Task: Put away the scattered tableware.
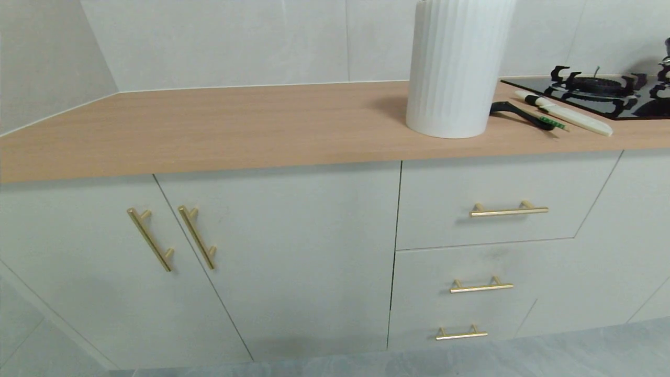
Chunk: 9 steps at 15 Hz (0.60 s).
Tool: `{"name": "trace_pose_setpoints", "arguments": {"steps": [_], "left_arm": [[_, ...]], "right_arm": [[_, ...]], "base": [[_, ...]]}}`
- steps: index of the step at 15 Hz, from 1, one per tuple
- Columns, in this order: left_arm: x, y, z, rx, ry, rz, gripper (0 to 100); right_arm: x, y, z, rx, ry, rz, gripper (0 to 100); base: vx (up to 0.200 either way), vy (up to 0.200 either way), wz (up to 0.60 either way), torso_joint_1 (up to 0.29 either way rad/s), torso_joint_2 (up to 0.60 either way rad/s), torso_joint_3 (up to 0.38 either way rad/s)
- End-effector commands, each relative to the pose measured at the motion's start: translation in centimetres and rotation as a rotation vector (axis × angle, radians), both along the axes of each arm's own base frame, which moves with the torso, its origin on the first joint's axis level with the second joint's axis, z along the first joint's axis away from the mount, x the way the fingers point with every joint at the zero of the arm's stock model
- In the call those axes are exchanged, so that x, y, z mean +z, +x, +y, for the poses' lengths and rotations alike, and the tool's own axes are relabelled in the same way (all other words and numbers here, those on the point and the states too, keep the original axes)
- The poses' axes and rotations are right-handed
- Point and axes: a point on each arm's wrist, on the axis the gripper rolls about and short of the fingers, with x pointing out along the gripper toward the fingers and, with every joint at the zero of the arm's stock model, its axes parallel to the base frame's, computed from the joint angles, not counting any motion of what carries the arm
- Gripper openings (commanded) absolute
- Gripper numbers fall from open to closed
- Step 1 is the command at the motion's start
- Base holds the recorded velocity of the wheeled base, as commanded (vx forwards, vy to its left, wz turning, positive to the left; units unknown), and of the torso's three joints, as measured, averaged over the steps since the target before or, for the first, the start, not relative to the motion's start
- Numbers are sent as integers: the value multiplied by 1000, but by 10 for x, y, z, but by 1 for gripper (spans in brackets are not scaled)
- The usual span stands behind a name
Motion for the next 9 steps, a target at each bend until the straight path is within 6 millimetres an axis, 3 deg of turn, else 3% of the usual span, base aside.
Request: {"name": "trace_pose_setpoints", "arguments": {"steps": [1, 9], "left_arm": [[0, 0, 0, 1, 0, 1, 100], [0, 0, 0, 1, 0, 1, 100]], "right_arm": [[0, 0, 0, 0, -1, 1, 100], [0, 0, 0, 1, -1, 1, 100]], "base": [[0, 0, 0, 0, 0, 0], [0, 0, 0, 0, 0, 0]]}}
